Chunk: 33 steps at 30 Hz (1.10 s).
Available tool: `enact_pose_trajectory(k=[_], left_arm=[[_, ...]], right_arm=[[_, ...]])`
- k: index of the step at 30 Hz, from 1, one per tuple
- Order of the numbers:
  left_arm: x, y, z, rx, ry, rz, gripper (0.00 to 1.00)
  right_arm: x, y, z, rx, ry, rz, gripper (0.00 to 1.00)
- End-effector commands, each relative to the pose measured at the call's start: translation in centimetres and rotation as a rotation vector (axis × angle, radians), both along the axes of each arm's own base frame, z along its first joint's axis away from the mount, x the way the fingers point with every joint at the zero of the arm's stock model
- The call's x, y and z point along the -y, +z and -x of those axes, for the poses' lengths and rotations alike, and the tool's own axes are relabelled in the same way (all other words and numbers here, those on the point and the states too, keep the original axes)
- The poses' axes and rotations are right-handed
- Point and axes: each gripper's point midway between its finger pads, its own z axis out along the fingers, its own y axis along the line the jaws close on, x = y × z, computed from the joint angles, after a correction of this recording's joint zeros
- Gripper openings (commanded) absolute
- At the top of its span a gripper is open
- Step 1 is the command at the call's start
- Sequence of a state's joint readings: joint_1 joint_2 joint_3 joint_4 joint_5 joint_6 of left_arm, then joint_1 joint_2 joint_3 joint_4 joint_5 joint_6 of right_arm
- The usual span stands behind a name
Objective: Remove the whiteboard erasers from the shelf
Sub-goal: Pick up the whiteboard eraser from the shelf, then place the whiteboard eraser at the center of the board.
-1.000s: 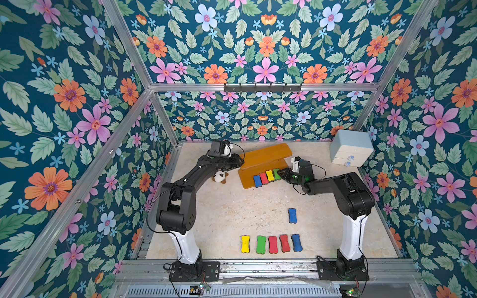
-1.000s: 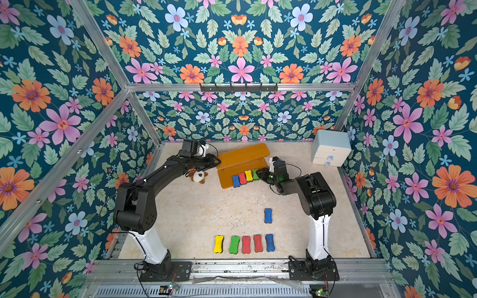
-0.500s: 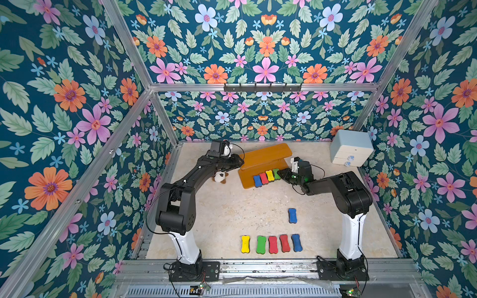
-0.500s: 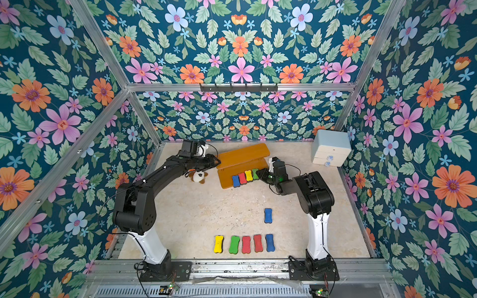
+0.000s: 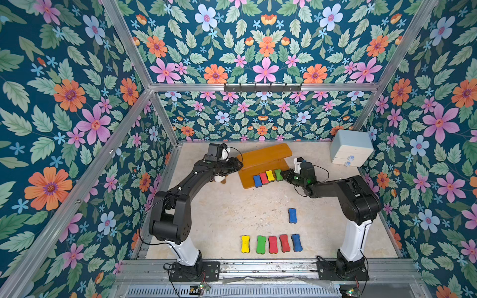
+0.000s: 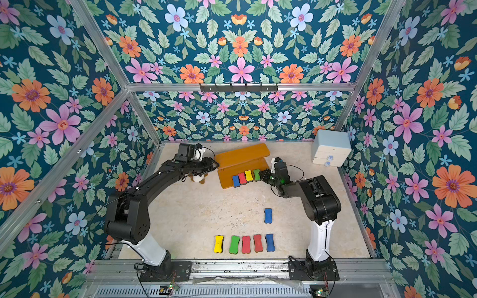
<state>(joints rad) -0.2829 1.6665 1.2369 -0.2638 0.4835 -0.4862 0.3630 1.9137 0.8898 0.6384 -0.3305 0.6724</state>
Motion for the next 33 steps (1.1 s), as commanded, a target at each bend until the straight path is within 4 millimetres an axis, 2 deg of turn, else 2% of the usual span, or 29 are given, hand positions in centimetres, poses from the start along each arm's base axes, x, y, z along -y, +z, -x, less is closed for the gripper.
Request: enact_pose_trajectory(k=[1, 5, 6, 12, 16, 21, 33], left_arm=[[-0.1, 0.7, 0.7, 0.053, -0.007, -0.054, 0.61], [0.0, 0.7, 1.5, 0.057, -0.02, -0.041, 0.61], [0.0, 0.7, 1.7, 0.056, -0.023, -0.037, 0.61], [0.4, 1.4, 2.4, 0.071, -0.031, -0.015, 0.62], [0.5, 1.6, 2.6, 0.08, -0.034, -0.01, 0.62], [0.7, 1.5, 2.7, 0.079, -0.04, -0.005, 0.62], [0.5, 1.1, 2.7, 0.078, -0.043, -0.025, 0.62]], right_arm=[[0.4, 0.9, 1.5, 0.008, -0.052, 0.02, 0.04], [0.8, 1.0, 5.9, -0.005, -0.099, 0.045, 0.03], [0.8, 1.5, 7.2, 0.002, -0.106, 0.042, 0.03], [0.1, -0.1, 15.4, -0.066, -0.129, 0.093, 0.03], [-0.2, -1.2, 19.0, -0.104, -0.129, 0.107, 0.03], [-0.3, -2.1, 20.8, -0.126, -0.127, 0.132, 0.03], [0.5, -4.3, 22.5, -0.161, -0.137, 0.158, 0.04]])
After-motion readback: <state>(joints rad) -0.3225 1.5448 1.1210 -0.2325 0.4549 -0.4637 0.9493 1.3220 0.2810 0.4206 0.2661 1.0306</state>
